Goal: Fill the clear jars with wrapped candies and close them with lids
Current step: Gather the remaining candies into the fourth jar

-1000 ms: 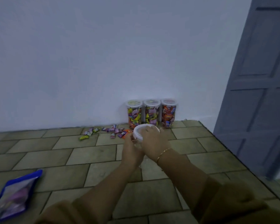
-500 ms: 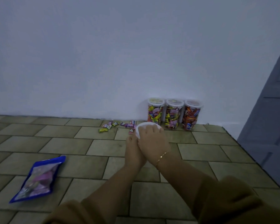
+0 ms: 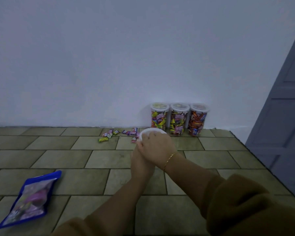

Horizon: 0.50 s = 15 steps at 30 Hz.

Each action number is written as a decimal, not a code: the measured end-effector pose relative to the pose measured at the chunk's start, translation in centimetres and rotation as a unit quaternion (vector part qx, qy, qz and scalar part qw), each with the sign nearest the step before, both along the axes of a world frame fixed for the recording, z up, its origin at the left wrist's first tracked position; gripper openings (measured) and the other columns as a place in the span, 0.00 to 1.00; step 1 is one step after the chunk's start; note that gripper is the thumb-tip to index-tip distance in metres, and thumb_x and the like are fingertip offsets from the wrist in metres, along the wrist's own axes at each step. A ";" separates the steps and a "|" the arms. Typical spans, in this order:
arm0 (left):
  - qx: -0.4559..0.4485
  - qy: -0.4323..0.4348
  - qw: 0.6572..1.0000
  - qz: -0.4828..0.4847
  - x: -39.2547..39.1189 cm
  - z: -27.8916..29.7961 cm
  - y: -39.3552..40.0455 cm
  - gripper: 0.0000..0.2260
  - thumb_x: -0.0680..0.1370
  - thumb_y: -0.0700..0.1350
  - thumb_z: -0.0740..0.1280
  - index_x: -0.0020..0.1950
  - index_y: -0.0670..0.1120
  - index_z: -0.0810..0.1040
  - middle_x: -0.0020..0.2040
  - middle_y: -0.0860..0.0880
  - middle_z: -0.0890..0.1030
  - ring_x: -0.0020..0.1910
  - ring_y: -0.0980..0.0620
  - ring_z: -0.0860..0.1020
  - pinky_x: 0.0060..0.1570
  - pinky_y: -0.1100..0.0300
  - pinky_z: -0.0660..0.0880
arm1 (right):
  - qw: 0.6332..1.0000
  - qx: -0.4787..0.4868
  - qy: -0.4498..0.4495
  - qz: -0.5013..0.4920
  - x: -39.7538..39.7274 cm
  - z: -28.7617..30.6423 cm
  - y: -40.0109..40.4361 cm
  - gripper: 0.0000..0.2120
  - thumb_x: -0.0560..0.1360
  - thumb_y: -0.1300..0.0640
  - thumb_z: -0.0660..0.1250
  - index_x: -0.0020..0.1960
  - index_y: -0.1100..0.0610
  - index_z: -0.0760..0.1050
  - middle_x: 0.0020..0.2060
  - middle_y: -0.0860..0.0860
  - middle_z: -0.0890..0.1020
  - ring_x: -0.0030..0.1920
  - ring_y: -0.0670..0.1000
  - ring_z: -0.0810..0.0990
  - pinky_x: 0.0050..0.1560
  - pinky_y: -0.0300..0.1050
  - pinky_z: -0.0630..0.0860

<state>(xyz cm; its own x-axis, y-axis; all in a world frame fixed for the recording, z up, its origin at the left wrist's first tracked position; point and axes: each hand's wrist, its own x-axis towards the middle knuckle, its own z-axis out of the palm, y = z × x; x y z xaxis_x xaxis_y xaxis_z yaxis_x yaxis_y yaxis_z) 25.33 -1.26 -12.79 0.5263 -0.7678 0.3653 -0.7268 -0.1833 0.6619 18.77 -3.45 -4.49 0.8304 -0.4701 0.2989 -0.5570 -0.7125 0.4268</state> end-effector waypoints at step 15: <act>0.063 0.337 0.905 -0.251 3.5 2.1 0.7 0.40 0.60 0.58 0.79 0.69 0.55 0.68 0.65 0.56 0.74 0.66 0.57 0.69 0.67 0.54 0.67 | 0.722 0.563 -0.379 -0.138 -4.6 0.0 -6.0 0.24 0.80 0.43 0.55 0.37 0.61 0.73 0.26 0.53 0.71 0.27 0.50 0.69 0.26 0.38 0.64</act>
